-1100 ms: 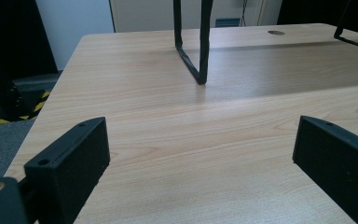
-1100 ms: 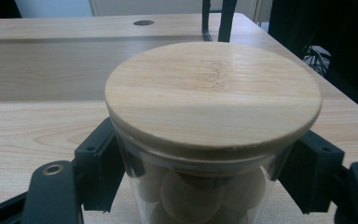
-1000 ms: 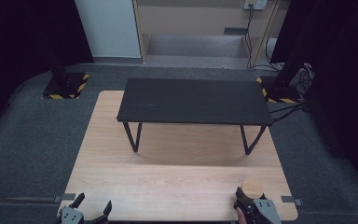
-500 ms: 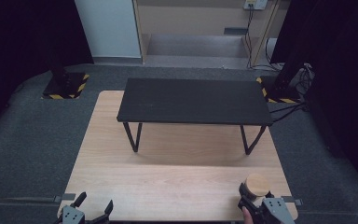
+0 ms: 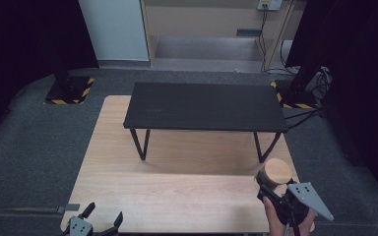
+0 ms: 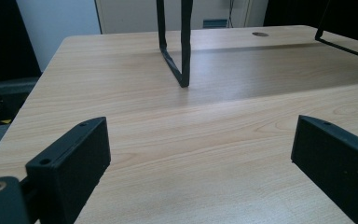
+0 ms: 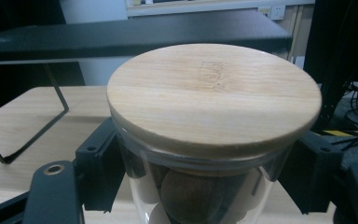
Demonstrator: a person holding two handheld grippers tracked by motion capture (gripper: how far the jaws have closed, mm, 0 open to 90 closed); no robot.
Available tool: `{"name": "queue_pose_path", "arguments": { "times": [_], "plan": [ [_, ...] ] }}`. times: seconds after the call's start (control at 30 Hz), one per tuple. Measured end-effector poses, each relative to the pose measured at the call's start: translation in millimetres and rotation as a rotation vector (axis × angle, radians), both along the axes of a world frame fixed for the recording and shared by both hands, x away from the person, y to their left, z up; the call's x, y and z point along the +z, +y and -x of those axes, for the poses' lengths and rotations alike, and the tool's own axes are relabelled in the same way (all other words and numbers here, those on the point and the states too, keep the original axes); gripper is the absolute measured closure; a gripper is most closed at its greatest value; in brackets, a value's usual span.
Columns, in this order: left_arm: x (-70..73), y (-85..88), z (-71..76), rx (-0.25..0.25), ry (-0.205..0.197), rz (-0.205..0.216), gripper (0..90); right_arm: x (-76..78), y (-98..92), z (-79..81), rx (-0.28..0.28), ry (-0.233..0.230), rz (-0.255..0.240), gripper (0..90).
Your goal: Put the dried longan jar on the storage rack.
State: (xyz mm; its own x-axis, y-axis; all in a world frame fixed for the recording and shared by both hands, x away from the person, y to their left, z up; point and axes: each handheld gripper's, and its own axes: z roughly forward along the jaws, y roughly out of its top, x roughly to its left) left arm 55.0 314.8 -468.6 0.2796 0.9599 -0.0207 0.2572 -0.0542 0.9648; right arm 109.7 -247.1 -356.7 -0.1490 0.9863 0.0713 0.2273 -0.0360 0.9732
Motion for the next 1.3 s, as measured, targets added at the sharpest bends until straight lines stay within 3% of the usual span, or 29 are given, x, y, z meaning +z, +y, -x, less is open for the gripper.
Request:
{"name": "queue_pose_path", "arguments": {
  "times": [0.2, 0.57, 0.9, 1.03, 1.07, 1.13, 1.3],
  "plan": [
    [0.1, -0.7, -0.1, -0.013, 0.005, 0.006, 3.3, 18.8, 0.0, -10.9, 0.009, -0.021, 0.01, 25.6],
    [0.9, -2.7, -1.4, -0.035, 0.012, 0.005, 3.5, 57.6, -6.5, -48.0, 0.008, -0.056, 0.038, 25.5],
    [1.4, -4.1, -2.5, -0.033, 0.005, 0.017, 3.6, 80.9, -5.9, -96.7, 0.008, -0.057, 0.079, 25.5],
    [1.2, -4.1, -2.6, -0.031, 0.006, 0.02, 3.7, 86.7, -1.9, -127.1, 0.013, -0.038, 0.099, 25.6],
    [1.2, -4.1, -2.6, -0.031, 0.006, 0.02, 3.7, 86.7, -1.9, -127.1, 0.013, -0.038, 0.099, 25.6],
    [0.7, -3.7, -2.1, -0.025, 0.007, 0.023, 3.7, 89.0, -2.4, -146.4, 0.019, -0.018, 0.085, 25.5],
    [0.4, -2.7, -2.2, -0.018, 0.01, 0.023, 3.7, 89.7, -1.9, -169.8, 0.017, 0.001, 0.081, 25.6]
  ]
}}
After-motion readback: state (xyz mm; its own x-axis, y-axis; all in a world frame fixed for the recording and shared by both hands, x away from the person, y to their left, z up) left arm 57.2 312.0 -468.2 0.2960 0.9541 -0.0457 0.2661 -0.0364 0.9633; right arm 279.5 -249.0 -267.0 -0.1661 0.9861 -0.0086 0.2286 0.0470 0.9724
